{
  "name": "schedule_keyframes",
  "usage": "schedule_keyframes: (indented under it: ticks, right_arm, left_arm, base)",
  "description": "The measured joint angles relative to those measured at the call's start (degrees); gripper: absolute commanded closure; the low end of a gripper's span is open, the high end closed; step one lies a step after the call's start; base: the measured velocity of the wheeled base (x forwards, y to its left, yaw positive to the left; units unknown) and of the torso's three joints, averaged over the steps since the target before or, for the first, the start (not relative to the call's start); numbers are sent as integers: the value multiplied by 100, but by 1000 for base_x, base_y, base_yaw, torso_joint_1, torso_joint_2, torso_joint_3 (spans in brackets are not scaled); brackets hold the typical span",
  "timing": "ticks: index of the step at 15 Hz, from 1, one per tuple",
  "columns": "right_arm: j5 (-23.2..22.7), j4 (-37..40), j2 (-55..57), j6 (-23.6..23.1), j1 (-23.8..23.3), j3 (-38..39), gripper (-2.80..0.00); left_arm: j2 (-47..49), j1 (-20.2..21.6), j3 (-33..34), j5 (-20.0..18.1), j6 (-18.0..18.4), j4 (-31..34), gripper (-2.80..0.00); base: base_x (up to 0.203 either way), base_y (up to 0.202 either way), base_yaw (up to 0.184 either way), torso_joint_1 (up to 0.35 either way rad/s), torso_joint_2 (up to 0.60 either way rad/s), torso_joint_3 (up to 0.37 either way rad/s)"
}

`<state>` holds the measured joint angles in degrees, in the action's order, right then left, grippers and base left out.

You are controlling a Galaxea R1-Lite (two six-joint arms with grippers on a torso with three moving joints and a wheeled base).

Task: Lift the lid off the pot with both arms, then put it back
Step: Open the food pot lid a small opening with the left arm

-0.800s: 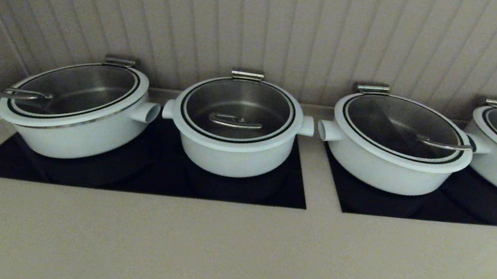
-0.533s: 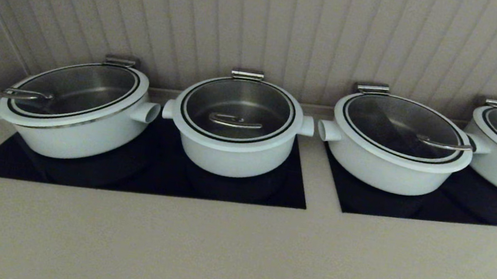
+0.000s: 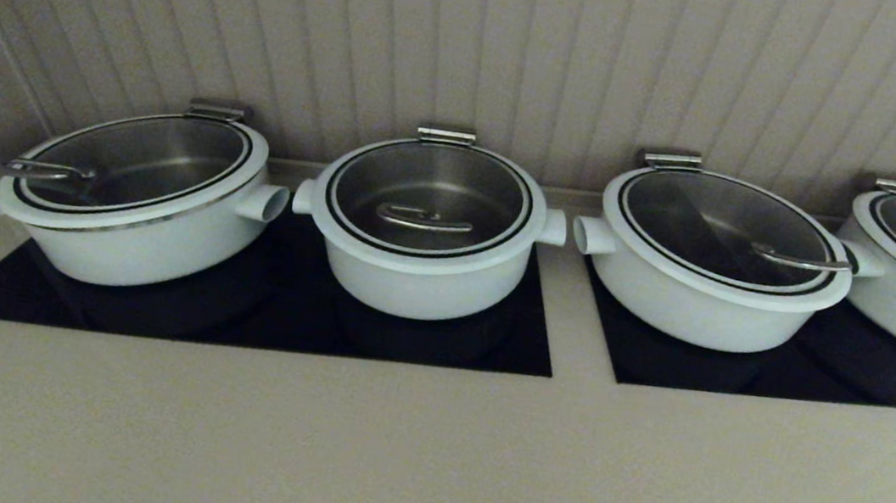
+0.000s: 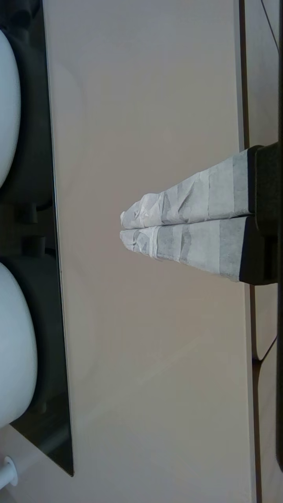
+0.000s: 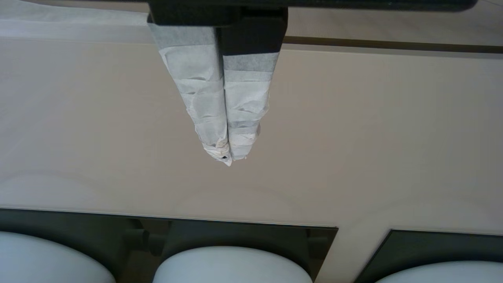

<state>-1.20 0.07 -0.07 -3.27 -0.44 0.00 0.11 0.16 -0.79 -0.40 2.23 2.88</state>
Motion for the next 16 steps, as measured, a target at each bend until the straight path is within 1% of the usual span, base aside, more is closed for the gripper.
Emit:
schedule_keyframes:
  ticks: [2, 3, 5, 6, 8, 10, 11, 14, 16]
  right_arm:
    - [7, 0, 0, 5, 0, 0, 0]
    - [5, 0, 0, 5, 0, 0, 0]
    - [8, 0, 0, 7, 0, 0, 0]
    - [10, 0, 0, 6, 0, 0, 0]
    - [8, 2, 0, 0, 0, 0, 0]
    - [10, 2, 0, 1, 0, 0, 0]
    - [8, 2, 0, 5, 0, 0, 0]
    - [19, 2, 0, 5, 0, 0, 0]
    - [19, 2, 0, 5, 0, 0, 0]
  left_arm:
    - [0, 0, 5, -12, 153, -2, 0]
    - [0, 0, -3, -74, 337, 1, 0]
    - [0, 0, -48, -325, 898, -2, 0]
    - [0, 0, -72, -363, 1124, -1, 0]
    - [2, 0, -251, -534, 1161, 31, 0]
    - [49, 0, -539, -969, 1165, 45, 0]
    - [123, 0, -684, -1106, 1168, 42, 0]
    - [611, -11, -1206, -1260, 1161, 9, 0]
    - [1074, -46, -1646, -1620, 1161, 1, 0]
  base:
    - [0, 0, 0, 0, 0, 0]
    - [0, 0, 0, 0, 0, 0]
    - [0, 0, 0, 0, 0, 0]
    - [0, 0, 0, 0, 0, 0]
    - [0, 0, 0, 0, 0, 0]
    - [0, 0, 0, 0, 0, 0]
    - [0, 0, 0, 0, 0, 0]
    - [0, 0, 0, 0, 0, 0]
    - [0, 0, 0, 0, 0, 0]
